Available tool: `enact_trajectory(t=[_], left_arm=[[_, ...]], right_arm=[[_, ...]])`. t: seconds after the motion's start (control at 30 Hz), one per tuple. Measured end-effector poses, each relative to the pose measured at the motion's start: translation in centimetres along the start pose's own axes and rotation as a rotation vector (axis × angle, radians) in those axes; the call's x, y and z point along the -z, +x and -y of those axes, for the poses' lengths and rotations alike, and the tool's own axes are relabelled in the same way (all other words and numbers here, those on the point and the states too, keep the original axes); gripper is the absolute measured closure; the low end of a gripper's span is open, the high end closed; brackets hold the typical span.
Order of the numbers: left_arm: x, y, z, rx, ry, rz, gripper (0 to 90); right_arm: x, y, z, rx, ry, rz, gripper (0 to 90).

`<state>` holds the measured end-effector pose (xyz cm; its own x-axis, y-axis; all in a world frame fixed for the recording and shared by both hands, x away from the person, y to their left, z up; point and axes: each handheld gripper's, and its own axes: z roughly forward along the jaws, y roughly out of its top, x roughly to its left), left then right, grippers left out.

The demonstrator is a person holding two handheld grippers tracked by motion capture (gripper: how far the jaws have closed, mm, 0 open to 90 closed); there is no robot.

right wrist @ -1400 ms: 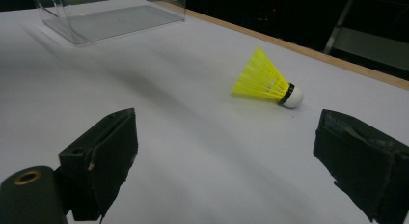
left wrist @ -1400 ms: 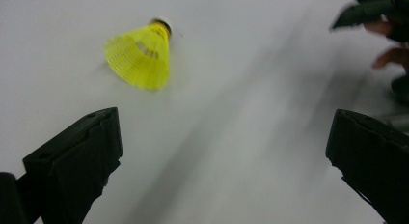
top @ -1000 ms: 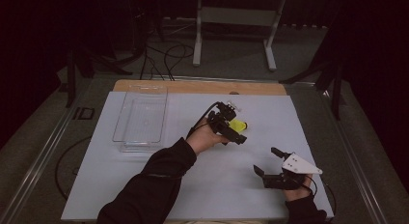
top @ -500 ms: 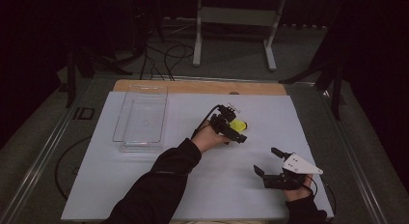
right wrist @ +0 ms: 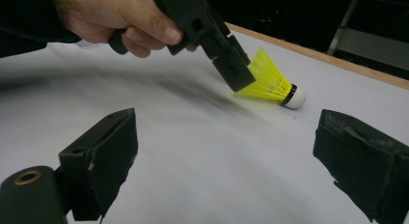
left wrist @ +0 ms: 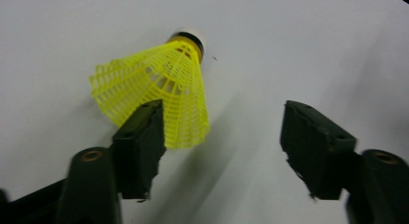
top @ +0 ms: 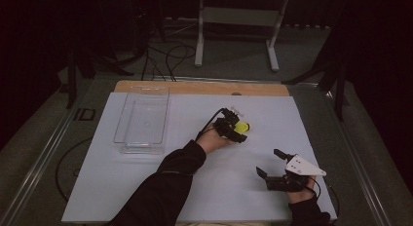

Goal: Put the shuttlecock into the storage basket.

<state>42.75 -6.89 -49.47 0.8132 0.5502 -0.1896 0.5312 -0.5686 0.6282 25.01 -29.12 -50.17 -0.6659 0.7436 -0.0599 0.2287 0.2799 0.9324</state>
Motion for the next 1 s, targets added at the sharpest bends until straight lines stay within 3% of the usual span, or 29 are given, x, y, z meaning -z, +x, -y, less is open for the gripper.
enact_trajectory(t=[0.2,0.4,0.8,1.0], left_arm=[[-0.7,0.2,-0.2,-0.011,-0.008,-0.02,50.7],[-1.3,-0.1,-0.3,-0.071,0.016,-0.074,56.7],[-1.9,-0.2,-0.6,-0.082,-0.003,-0.038,77.0],[-1.9,-0.3,-0.7,-0.088,0.003,-0.042,87.5]], right_arm=[[0.0,0.0,0.1,-0.002,0.001,-0.001,8.6],[0.0,-0.1,0.1,-0.005,0.005,-0.005,8.6],[0.0,-0.1,0.1,-0.008,0.006,-0.008,8.6],[0.0,-0.1,0.1,-0.008,0.007,-0.012,8.6]])
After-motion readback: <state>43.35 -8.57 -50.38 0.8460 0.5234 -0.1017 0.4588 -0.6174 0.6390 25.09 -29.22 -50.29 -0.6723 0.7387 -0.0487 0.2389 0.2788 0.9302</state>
